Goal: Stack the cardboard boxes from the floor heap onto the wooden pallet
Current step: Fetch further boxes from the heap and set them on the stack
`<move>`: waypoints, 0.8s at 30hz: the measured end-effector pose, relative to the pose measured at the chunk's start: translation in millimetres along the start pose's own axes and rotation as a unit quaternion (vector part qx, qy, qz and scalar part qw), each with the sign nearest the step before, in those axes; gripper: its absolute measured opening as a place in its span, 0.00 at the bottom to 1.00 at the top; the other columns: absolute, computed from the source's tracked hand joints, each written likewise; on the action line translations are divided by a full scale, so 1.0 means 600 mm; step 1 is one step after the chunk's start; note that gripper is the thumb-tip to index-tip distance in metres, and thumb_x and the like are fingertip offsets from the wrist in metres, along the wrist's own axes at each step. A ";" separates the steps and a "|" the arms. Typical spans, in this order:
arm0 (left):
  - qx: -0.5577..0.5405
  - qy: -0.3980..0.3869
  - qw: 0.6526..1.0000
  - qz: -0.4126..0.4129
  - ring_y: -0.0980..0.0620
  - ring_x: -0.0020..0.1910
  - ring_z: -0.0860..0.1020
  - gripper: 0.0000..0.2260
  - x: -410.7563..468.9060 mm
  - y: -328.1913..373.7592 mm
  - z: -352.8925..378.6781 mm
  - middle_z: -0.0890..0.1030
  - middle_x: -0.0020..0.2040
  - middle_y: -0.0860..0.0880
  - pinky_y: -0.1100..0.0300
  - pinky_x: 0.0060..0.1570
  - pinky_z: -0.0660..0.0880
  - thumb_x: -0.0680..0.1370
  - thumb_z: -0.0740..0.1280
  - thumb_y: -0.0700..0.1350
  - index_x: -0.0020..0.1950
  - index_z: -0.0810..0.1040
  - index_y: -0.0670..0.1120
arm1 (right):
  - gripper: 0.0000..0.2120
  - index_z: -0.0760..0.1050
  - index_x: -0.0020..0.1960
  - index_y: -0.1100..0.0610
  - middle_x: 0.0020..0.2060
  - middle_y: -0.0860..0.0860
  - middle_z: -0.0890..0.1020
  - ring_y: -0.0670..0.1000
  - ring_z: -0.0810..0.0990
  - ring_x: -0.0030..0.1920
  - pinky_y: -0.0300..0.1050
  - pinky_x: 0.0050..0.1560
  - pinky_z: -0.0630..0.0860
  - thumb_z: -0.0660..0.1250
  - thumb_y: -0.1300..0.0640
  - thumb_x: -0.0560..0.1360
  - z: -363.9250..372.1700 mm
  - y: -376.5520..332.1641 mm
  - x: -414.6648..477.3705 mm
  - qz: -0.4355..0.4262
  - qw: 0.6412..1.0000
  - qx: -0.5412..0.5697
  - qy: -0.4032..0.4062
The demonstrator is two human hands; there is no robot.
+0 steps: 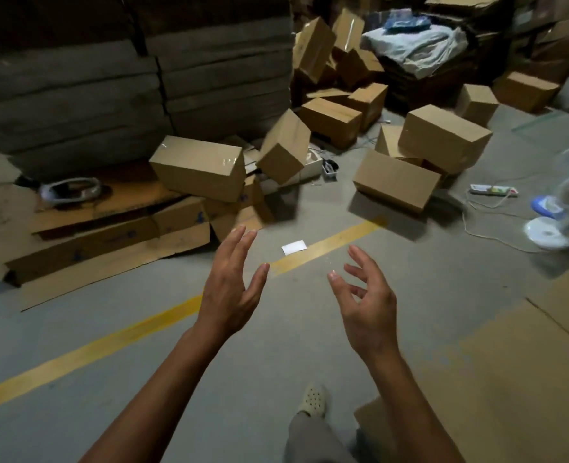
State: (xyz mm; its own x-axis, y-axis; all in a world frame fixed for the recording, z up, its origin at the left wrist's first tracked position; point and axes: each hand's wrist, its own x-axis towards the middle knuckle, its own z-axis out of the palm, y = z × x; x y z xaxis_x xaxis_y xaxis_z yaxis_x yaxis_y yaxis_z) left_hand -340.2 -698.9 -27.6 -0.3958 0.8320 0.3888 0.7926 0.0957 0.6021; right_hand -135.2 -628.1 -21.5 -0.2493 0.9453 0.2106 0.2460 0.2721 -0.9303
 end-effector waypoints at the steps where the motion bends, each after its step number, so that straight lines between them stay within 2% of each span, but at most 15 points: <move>1: 0.002 0.002 1.000 -0.010 0.52 0.77 0.62 0.26 0.037 -0.010 0.010 0.65 0.78 0.46 0.56 0.72 0.62 0.80 0.63 0.51 0.77 0.67 0.46 | 0.26 0.67 0.72 0.45 0.63 0.42 0.75 0.41 0.76 0.61 0.44 0.58 0.78 0.66 0.44 0.76 0.012 0.005 0.044 -0.003 1.000 0.003 -0.010; 4: 0.001 0.012 0.999 -0.042 0.50 0.76 0.63 0.26 0.147 -0.038 0.035 0.65 0.78 0.47 0.55 0.71 0.63 0.80 0.64 0.51 0.77 0.66 0.47 | 0.27 0.68 0.73 0.47 0.64 0.45 0.75 0.43 0.75 0.62 0.46 0.59 0.79 0.66 0.43 0.75 0.046 0.008 0.180 -0.004 0.999 0.011 -0.033; 8: 0.044 0.022 0.997 -0.066 0.48 0.77 0.62 0.26 0.280 -0.088 0.060 0.63 0.79 0.47 0.51 0.70 0.65 0.81 0.65 0.49 0.78 0.64 0.48 | 0.25 0.69 0.74 0.50 0.64 0.46 0.75 0.44 0.75 0.61 0.45 0.58 0.77 0.69 0.50 0.78 0.095 0.009 0.354 -0.018 0.997 -0.007 -0.068; 11: 0.064 0.029 0.993 -0.092 0.47 0.78 0.61 0.26 0.364 -0.130 0.075 0.63 0.79 0.46 0.54 0.70 0.62 0.80 0.62 0.53 0.78 0.65 0.48 | 0.26 0.68 0.74 0.49 0.63 0.43 0.74 0.44 0.74 0.61 0.46 0.57 0.77 0.69 0.48 0.78 0.142 0.019 0.465 -0.032 0.994 -0.037 -0.099; 14: 0.063 0.040 0.990 -0.122 0.48 0.78 0.60 0.26 0.439 -0.183 0.093 0.63 0.79 0.45 0.57 0.71 0.59 0.81 0.64 0.51 0.78 0.65 0.46 | 0.26 0.68 0.75 0.50 0.67 0.47 0.75 0.44 0.75 0.60 0.48 0.58 0.79 0.68 0.47 0.78 0.198 0.041 0.565 -0.044 0.989 -0.060 -0.130; 20: 0.048 0.055 0.982 -0.172 0.46 0.77 0.61 0.27 0.601 -0.337 0.153 0.64 0.78 0.44 0.48 0.74 0.62 0.79 0.60 0.54 0.77 0.67 0.46 | 0.28 0.67 0.76 0.52 0.69 0.49 0.75 0.43 0.74 0.59 0.49 0.58 0.79 0.68 0.46 0.78 0.348 0.100 0.770 -0.050 0.976 -0.094 -0.189; 24: 0.037 0.058 0.975 -0.212 0.46 0.77 0.61 0.26 0.740 -0.467 0.192 0.63 0.78 0.43 0.50 0.73 0.61 0.81 0.63 0.52 0.77 0.66 0.45 | 0.29 0.66 0.77 0.52 0.71 0.51 0.74 0.48 0.76 0.63 0.48 0.59 0.78 0.67 0.46 0.78 0.478 0.130 0.927 -0.034 0.968 -0.112 -0.221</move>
State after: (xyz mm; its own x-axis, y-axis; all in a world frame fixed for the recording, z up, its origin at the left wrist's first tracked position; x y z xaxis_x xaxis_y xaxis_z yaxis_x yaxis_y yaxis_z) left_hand -684.5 -293.5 -103.8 -0.7420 0.6417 0.1941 0.5757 0.4614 0.6751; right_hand -523.1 -132.6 -62.9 -0.6362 0.7680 0.0734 0.3999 0.4096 -0.8200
